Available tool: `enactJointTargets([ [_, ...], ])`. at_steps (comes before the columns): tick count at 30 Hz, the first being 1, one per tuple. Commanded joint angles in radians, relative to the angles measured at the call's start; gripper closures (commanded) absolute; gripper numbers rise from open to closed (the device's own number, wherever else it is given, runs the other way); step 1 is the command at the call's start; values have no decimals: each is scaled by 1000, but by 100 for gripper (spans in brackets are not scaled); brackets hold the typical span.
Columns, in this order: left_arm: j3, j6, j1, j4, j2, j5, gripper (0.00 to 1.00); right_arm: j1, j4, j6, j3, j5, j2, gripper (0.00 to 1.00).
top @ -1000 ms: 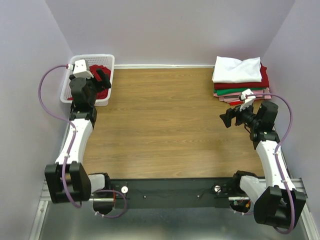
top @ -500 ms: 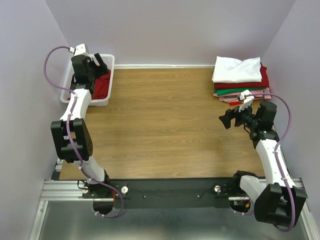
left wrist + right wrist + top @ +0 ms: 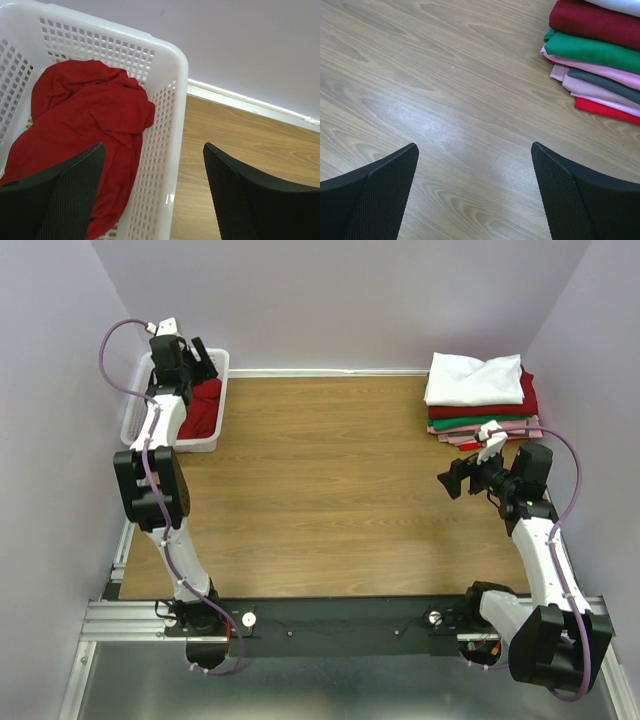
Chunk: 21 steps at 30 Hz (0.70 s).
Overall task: Fold and stack the t-shirts
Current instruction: Grab the tshirt from the pile
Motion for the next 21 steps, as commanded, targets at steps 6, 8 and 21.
enactJointTargets([
  [6, 194, 1, 13, -136, 180, -206, 17, -6, -23, -15, 29, -17, 17, 0],
  [8, 219, -13, 14, -164, 203, -256, 20, -6, -25, -15, 30, -17, 21, 0],
  [21, 377, -15, 47, -310, 401, -292, 25, -6, -39, -12, 38, -4, 32, 0],
])
